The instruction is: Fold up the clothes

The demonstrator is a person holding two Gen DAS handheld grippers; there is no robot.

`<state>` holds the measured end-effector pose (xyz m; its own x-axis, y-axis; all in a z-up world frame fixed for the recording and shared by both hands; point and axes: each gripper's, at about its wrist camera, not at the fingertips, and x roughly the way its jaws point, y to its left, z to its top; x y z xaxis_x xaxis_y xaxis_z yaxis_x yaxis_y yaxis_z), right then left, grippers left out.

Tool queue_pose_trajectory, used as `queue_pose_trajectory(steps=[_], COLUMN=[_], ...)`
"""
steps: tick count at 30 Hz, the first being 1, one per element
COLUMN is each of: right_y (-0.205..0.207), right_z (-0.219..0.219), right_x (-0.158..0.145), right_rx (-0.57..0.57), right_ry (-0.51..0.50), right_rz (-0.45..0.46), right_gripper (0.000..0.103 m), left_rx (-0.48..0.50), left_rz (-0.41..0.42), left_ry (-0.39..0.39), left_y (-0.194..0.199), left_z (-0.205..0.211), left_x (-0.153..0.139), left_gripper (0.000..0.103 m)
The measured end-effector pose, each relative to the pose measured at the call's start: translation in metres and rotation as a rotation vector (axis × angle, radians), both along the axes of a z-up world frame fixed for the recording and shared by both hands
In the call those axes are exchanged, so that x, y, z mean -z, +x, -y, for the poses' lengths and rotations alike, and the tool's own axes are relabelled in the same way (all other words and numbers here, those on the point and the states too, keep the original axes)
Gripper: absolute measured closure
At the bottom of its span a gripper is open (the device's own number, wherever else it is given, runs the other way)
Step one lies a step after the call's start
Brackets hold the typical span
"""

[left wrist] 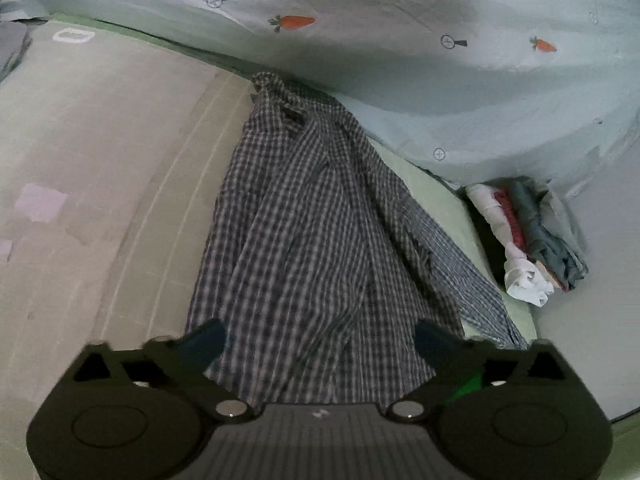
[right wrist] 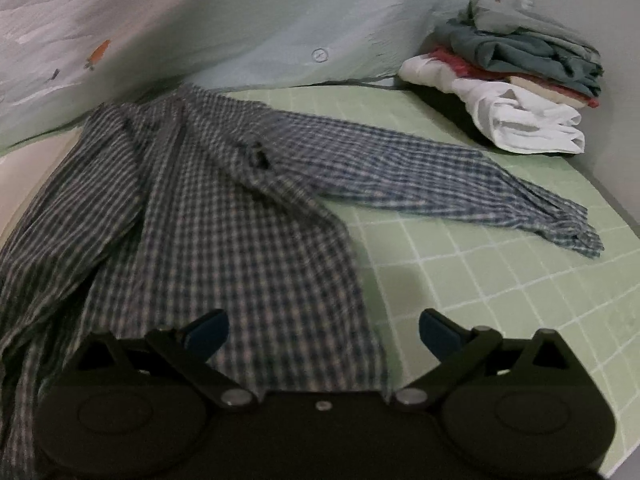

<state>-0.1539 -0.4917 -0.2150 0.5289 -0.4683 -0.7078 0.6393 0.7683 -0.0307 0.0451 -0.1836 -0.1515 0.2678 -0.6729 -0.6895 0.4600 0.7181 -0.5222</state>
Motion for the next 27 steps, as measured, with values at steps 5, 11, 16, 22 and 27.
queue_pose_trajectory(steps=[5,11,16,22,27], right_y=[0.013,0.035,0.048,0.043,0.036], right_z=[0.022,0.062,0.109,0.157,0.191], right_x=[0.004,0.007,0.007,0.000,0.010], right_rx=[0.034,0.098,0.188,0.272,0.384], right_ry=[0.006,-0.003,-0.025,-0.074,-0.067], right_rz=[0.004,0.017,0.040,0.061,0.025], right_gripper=[0.000,0.000,0.000,0.000,0.000], left_rx=[0.001,0.020,0.009,-0.035,-0.032], left_rz=[0.039,0.045,0.000,0.038,0.019], left_ry=[0.030,0.091,0.154,0.271,0.344], left_y=[0.017,0.046,0.078,0.102,0.110], left_z=[0.003,0.028,0.060,0.082,0.090], left_x=[0.006,0.022,0.043,0.065,0.081], left_gripper=[0.000,0.000,0.000,0.000,0.000])
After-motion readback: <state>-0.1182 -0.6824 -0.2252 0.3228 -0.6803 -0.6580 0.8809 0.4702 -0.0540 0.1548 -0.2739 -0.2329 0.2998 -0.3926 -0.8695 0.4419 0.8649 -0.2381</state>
